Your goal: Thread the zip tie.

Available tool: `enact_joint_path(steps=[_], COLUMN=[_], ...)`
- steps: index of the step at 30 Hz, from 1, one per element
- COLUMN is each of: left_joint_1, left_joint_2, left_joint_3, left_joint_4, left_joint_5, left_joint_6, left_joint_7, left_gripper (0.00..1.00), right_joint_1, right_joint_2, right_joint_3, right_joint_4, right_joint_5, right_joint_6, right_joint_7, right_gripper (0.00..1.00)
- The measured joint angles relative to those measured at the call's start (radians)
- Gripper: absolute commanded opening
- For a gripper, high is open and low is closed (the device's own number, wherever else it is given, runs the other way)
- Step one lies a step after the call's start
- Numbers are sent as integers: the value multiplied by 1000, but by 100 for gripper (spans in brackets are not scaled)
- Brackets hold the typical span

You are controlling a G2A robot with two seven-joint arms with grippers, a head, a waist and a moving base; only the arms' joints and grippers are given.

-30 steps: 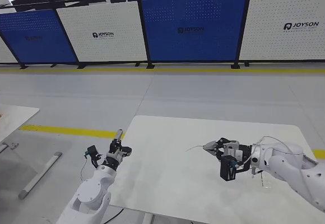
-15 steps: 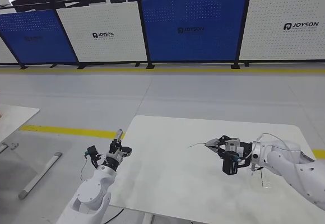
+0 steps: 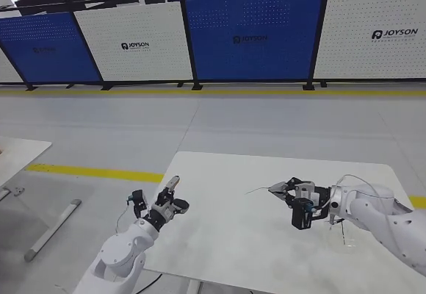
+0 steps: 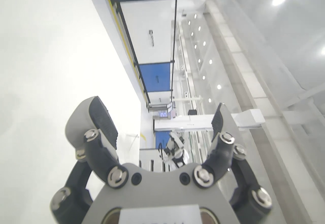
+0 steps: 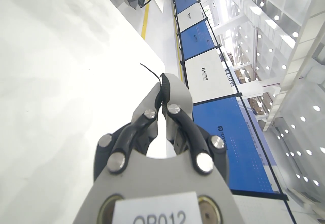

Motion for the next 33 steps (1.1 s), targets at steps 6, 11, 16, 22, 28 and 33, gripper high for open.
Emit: enact_joint_path(steps=[6,11,16,22,28,33], left_joint_1=[-19,-25,-25,-33,-42,-99], left_joint_2=[11,10,10,13,38,66], left_joint_3=[13,15,19,6,57,133], left_joint_4=[-17,-16,-13,-13,22,45], left_joint_5=[24,33,19,-120,-266,-366], left_joint_6=[136,136,145,235,232,232], left_joint_7=[-142,-114,-126,-161,-159,-74], left_gripper=[100,100,100,100,100,100], right_joint_1=[0,0,-1,-4,-11,-18], right_joint_2=[0,0,0,-13,-47,-86], right_joint_3=[0,0,0,0,0,0], right_joint_4=[0,0,-1,-71,-93,-68], right_joint_5=[0,0,0,0,0,0], right_joint_6=[0,0,1,1,0,0], right_joint_7=[0,0,1,133,201,221], right_gripper=[0,0,0,0,0,0])
